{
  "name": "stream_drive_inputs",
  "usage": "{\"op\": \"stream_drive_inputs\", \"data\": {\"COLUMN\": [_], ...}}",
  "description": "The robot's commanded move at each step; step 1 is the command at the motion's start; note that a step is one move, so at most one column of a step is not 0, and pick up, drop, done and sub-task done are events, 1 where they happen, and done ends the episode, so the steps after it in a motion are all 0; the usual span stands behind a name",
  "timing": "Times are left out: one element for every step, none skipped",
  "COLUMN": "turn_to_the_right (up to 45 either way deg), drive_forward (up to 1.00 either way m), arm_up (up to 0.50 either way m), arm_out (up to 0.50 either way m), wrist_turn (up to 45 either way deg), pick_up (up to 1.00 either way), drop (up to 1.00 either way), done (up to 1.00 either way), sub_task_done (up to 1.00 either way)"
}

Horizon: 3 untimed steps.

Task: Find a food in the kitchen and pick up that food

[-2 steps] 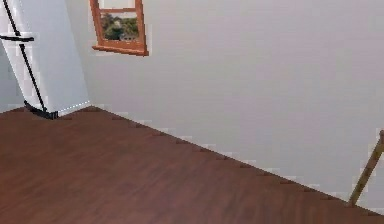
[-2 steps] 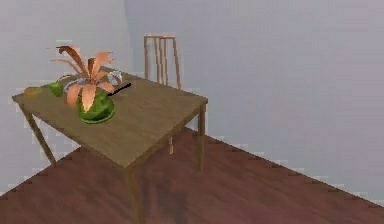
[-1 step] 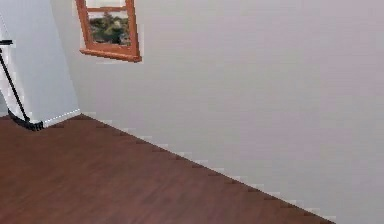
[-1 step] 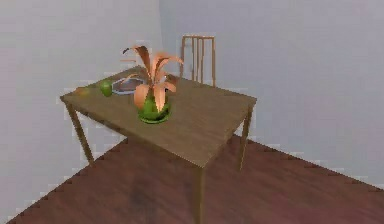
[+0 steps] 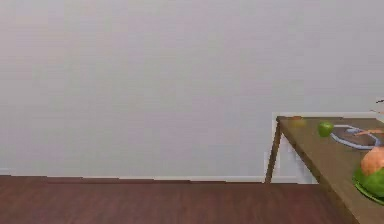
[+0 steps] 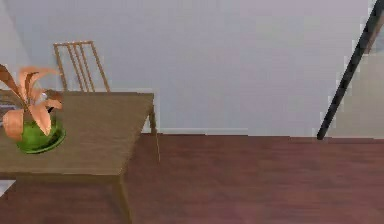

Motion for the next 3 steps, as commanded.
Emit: {"op": "stream_drive_inputs", "data": {"turn_to_the_right": [0.0,-33.0,-3.0], "drive_forward": [0.50,0.00,0.00], "arm_up": [0.00,0.00,0.00], "arm_out": [0.00,0.00,0.00], "wrist_turn": [0.0,0.0,0.0], "pick_up": [0.00,0.00,0.00], "drop": [0.00,0.00,0.00], "done": [0.00,0.00,0.00], "sub_task_done": [0.00,0.00,0.00]}}
